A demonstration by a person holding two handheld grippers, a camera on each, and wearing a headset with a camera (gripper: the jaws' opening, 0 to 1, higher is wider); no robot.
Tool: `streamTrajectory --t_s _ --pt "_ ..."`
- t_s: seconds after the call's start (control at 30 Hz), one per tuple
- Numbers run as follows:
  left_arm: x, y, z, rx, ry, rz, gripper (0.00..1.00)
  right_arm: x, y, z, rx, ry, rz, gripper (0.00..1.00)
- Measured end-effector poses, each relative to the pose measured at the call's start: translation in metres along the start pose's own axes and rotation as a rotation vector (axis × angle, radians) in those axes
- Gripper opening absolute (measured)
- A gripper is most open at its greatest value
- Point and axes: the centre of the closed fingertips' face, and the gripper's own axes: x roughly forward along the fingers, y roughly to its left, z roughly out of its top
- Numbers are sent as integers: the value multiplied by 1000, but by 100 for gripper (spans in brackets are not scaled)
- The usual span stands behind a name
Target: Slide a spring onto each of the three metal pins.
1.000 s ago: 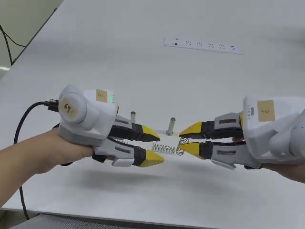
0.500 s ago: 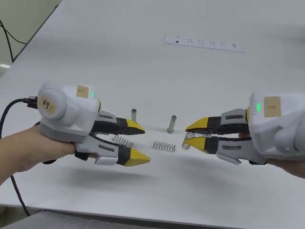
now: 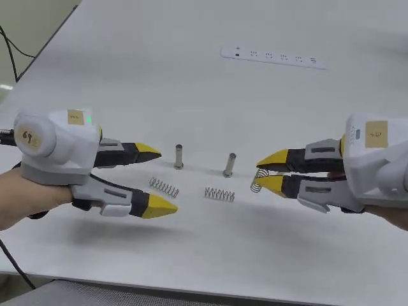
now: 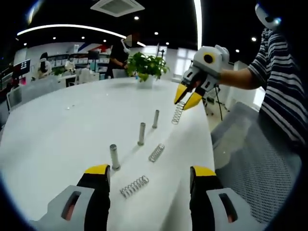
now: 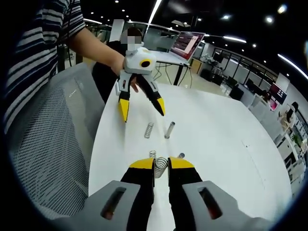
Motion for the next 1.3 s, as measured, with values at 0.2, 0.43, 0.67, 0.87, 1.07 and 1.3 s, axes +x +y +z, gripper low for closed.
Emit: streamTrajectory --t_s 0.2,0.43,0.67,0.87,1.07,1.3 --pt "-5 4 -5 -27 -13 17 74 -3 -2 -1 9 4 -7 7" --pt "-11 18 -9 -56 -28 85 93 -7 -8 -2 27 7 -24 7" --pt "-12 23 -5 -71 -57 110 98 -13 -17 -5 38 18 -41 7" --pt "-12 23 -6 -78 -56 112 98 -22 -29 -9 49 27 -72 7" --pt "-14 23 -6 -77 -56 120 98 -32 -46 -17 66 38 -115 7" --pt "-14 23 -9 -77 -45 123 98 -36 -60 -27 95 51 -150 7"
